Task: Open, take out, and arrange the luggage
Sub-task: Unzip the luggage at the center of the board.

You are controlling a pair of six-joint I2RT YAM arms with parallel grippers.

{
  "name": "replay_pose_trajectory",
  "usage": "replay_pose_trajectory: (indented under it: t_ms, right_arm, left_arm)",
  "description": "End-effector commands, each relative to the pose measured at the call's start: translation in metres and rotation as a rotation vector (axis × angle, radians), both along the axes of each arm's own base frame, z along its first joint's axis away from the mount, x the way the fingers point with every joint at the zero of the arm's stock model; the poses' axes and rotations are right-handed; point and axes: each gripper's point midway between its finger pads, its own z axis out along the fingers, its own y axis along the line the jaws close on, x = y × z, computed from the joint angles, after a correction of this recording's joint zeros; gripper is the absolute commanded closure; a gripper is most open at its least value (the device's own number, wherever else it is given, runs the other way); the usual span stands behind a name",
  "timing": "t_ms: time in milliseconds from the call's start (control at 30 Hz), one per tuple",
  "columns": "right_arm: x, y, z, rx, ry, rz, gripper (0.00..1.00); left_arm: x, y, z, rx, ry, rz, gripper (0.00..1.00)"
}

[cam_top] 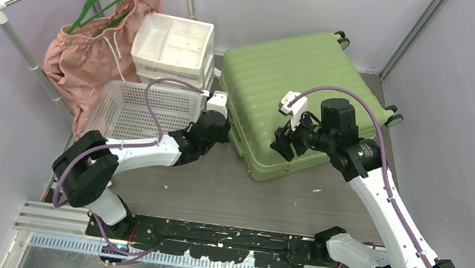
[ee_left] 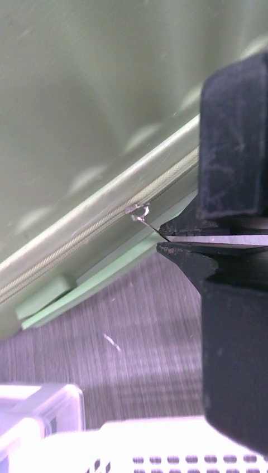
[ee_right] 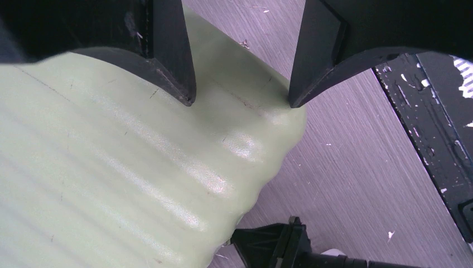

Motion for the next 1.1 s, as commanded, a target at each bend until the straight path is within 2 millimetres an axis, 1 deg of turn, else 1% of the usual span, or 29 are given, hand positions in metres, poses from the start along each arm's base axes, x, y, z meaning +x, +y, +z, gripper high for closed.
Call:
replay_pose_trajectory:
  t_ms: [0,233,433,533,567,633,700,867,900,967,1067]
  right_arm:
    - [-0.019,-0.027,-0.044,-0.134,0.163,-0.062,0.33]
    - [-0.021,-0.027,-0.042,-0.128,0.162,-0.055,0.33]
    - [-0.023,-0.026,-0.04,-0.121,0.16,-0.051,0.34]
    - [-0.025,-0.026,-0.037,-0.114,0.156,-0.048,0.33]
    - [-0.026,-0.026,-0.036,-0.111,0.154,-0.044,0.33]
    - [-0.029,-0.026,-0.033,-0.099,0.152,-0.035,0.32]
    - [-0.035,-0.024,-0.03,-0.081,0.151,-0.013,0.31]
    - [-0.051,-0.018,-0.019,-0.022,0.15,0.058,0.28]
    - [-0.058,-0.016,-0.016,0.001,0.148,0.081,0.27]
    - [-0.062,-0.017,-0.015,0.016,0.149,0.093,0.27]
    - [-0.065,-0.018,-0.016,0.039,0.16,0.097,0.26]
  left_arm:
    - [0.033,0.041,0.017,0.076,-0.056,0.17,1.0]
    - [0.047,0.047,0.02,0.099,-0.047,0.19,1.0]
    - [0.059,0.044,0.028,0.096,-0.048,0.189,1.0]
    - [0.058,0.041,0.031,0.08,-0.042,0.174,1.0]
    - [0.056,0.038,0.032,0.063,-0.035,0.163,0.98]
    - [0.046,0.032,0.033,0.013,-0.013,0.129,0.91]
    - [0.03,0.025,0.038,-0.032,0.0,0.091,0.85]
    - [-0.019,0.002,0.047,-0.115,0.02,-0.009,0.69]
    - [-0.036,-0.004,0.042,-0.131,0.037,-0.03,0.6]
    - [-0.045,-0.009,0.037,-0.164,0.044,-0.026,0.57]
    - [-0.044,-0.009,0.026,-0.227,0.076,0.039,0.54]
